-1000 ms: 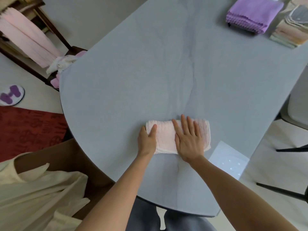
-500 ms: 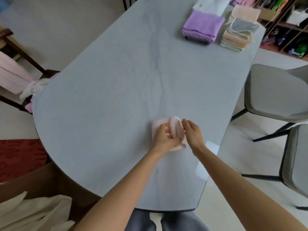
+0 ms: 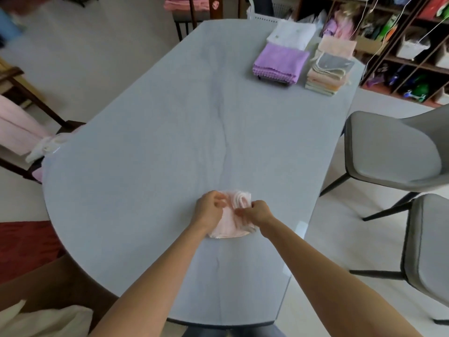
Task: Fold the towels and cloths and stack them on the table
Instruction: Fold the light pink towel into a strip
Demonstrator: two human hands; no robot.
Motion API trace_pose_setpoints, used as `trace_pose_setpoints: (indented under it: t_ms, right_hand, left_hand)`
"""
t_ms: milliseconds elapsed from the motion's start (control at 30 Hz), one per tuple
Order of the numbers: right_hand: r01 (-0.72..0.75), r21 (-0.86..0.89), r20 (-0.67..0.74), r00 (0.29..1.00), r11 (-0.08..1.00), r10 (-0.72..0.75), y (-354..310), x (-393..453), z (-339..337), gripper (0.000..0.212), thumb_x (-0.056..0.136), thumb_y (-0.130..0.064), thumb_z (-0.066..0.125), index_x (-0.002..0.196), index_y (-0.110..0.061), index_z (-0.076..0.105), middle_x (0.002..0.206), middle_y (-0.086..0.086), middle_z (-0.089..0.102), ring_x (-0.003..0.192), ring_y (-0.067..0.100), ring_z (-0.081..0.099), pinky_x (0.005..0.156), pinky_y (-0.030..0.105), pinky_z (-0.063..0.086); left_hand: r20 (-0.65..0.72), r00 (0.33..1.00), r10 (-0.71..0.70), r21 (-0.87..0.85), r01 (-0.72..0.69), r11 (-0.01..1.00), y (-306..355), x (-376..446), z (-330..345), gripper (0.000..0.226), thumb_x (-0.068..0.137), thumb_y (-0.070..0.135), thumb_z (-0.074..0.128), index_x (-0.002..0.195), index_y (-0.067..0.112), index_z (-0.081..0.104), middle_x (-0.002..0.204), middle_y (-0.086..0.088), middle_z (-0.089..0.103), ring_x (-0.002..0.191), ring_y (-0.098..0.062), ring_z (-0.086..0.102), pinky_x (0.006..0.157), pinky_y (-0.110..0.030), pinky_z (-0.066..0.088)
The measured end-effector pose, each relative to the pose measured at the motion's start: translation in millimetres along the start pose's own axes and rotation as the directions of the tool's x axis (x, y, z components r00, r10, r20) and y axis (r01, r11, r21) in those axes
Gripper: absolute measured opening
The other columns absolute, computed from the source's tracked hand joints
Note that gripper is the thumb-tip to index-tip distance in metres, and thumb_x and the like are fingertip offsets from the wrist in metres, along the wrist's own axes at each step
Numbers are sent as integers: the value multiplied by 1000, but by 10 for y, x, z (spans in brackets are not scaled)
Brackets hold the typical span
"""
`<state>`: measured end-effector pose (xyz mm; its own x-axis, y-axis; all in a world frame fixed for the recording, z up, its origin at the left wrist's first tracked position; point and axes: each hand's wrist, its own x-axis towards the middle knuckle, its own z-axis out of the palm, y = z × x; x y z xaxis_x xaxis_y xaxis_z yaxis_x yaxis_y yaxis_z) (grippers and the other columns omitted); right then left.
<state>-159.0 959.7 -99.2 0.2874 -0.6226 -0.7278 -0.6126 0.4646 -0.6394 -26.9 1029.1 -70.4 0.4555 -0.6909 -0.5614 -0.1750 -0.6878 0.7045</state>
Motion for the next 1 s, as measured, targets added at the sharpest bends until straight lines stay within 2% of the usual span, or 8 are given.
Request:
trace_pose_setpoints:
  t_ms: [67, 167, 300, 467, 600, 700, 800, 1000]
  right_hand:
    - [121, -50, 35, 992, 991, -120, -8, -151, -24, 22, 80, -16, 70, 97, -4, 63, 88, 9, 65, 78, 21, 60, 69, 32, 47]
    - [301, -216, 122, 952, 929, -280, -86, -369, -169, 20, 78, -21, 68, 89, -10, 56, 82, 2, 60, 73, 18, 56, 63, 27, 44]
    - [404, -342, 143, 915, 848, -378, -411, -549, -490, 18, 81, -23, 70, 84, -15, 54, 74, -3, 56, 63, 11, 50, 55, 20, 40]
    - [424, -259, 82, 905, 868, -417, -594, -692, -1036, 19, 86, -30, 66, 96, -16, 58, 86, -2, 63, 75, 13, 57, 68, 29, 47]
    - [399, -163, 110, 916, 902, -385, -531, -738, -1602, 51, 76, -52, 67, 121, -32, 52, 111, -8, 66, 102, 12, 63, 89, 39, 52]
    - [391, -138, 87, 920, 910, -382, -329, -723, -2144, 58, 70, -45, 78, 120, -29, 51, 103, -8, 66, 91, 2, 64, 77, 28, 55]
    - [368, -115, 49, 930, 923, -365, -129, -703, -2910, 28, 80, -30, 74, 103, -21, 62, 78, -7, 64, 54, -2, 55, 43, 17, 38]
    - [414, 132, -122, 908, 900, -400, -70, -534, -4219, 73, 58, -66, 76, 97, -4, 68, 89, 19, 68, 76, 22, 59, 69, 38, 40]
  left_hand:
    - [-108, 971, 213, 333, -167, 928, -87, -2, -142, 42, 83, 16, 67, 124, 15, 57, 121, -6, 59, 115, -26, 53, 96, -29, 41]
    - [205, 919, 337, 415, -393, 821, 13, 23, -382, 85, 71, 35, 81, 143, 19, 39, 143, 1, 42, 134, -19, 34, 109, -25, 26]
    - [530, 790, 307, 307, -516, 800, 522, 50, -571, 53, 68, 42, 83, 113, 38, 54, 110, 20, 59, 106, -4, 55, 90, -22, 45]
    - [426, 795, 432, 162, -536, 828, 1076, -69, -204, 58, 75, 52, 74, 115, 27, 41, 110, 7, 56, 100, -12, 58, 83, -28, 48]
    - [340, 827, 448, 143, -517, 844, 1529, -59, 257, 51, 86, 50, 63, 121, 23, 38, 118, 4, 52, 104, -16, 55, 83, -29, 43]
    - [292, 842, 453, 149, -508, 848, 1828, -71, 875, 43, 85, 48, 65, 116, 23, 46, 114, 6, 56, 100, -14, 56, 81, -26, 43]
    - [229, 862, 453, 31, -471, 881, 2231, -118, 1598, 33, 81, 46, 70, 100, 23, 57, 96, 8, 62, 87, -11, 59, 73, -21, 44]
    - [193, 925, 328, -238, -280, 930, 3193, -139, 2388, 29, 86, 47, 64, 86, 18, 67, 86, 1, 71, 77, -14, 67, 65, -24, 53]
